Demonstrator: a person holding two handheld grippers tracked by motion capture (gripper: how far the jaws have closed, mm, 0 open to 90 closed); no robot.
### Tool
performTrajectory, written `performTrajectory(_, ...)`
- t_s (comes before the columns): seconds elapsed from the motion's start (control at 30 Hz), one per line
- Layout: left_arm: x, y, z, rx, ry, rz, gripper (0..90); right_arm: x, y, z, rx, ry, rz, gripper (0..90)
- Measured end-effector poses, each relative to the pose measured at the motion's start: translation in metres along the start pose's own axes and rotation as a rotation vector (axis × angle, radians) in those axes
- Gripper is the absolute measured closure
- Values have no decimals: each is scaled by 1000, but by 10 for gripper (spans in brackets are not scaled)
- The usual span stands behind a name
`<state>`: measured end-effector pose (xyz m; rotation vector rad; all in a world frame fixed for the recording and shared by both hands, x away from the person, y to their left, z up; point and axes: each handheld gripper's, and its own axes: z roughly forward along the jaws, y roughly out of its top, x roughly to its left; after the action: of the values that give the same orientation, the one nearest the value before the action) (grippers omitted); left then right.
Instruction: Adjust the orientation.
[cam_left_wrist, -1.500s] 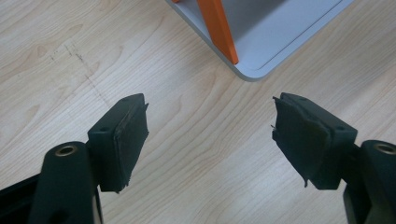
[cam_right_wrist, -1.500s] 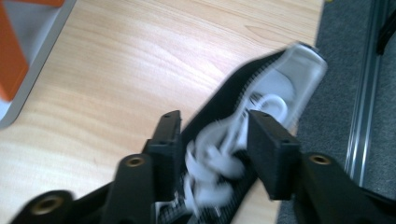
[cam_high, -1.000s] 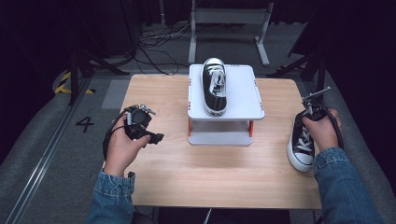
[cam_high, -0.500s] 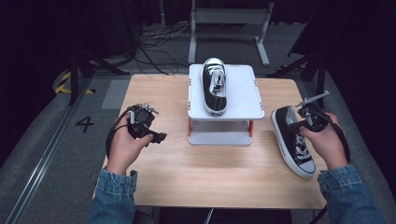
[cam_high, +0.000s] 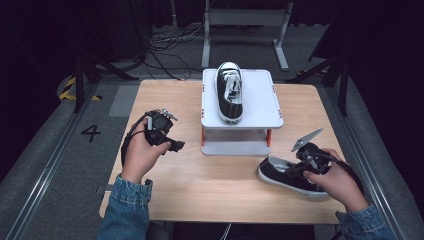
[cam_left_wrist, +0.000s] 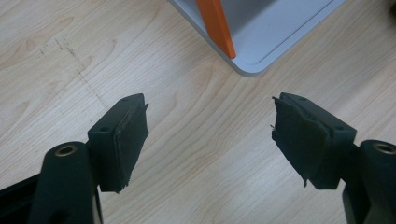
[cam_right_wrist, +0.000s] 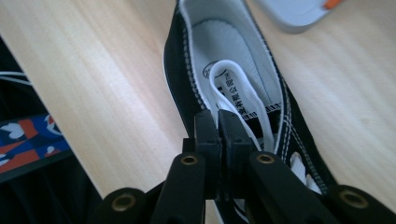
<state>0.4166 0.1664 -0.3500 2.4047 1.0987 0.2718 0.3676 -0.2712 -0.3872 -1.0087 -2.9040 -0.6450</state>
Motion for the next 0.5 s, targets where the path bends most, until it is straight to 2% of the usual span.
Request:
performTrajectory(0.07,0,0,1,0,-3,-6,266,3,1,3,3,-2,-9,840)
performTrajectory(0.1,0,-1,1,0,-2,-6,265,4,2,3,-8,-25,-10,802)
performTrajectory(0.2,2,-1,0,2,-2,-4,266,3,1,-10,-84,-60,1,715)
performTrajectory(0.23,2,-1,0,3,-2,-5,265,2,0,-17,-107,-66,19,677)
performTrajectory(0.27,2,-1,1,2,-2,-7,265,2,0,-20,-123,-85,28,604)
performTrajectory(0.3,1,-1,1,4,-3,-8,265,1,-1,-24,-134,-125,38,589)
performTrajectory(0.33,1,-1,1,4,-3,-8,265,1,-1,-24,-134,-125,38,589)
performTrajectory(0.37,1,-1,1,6,-6,-5,265,-3,-5,-30,-124,-181,69,541)
performTrajectory(0.43,0,-1,2,7,-6,-6,264,-5,-9,-29,-121,-183,94,509)
performTrajectory(0.5,0,0,2,13,-3,-5,264,-5,-10,-26,-113,-176,88,495)
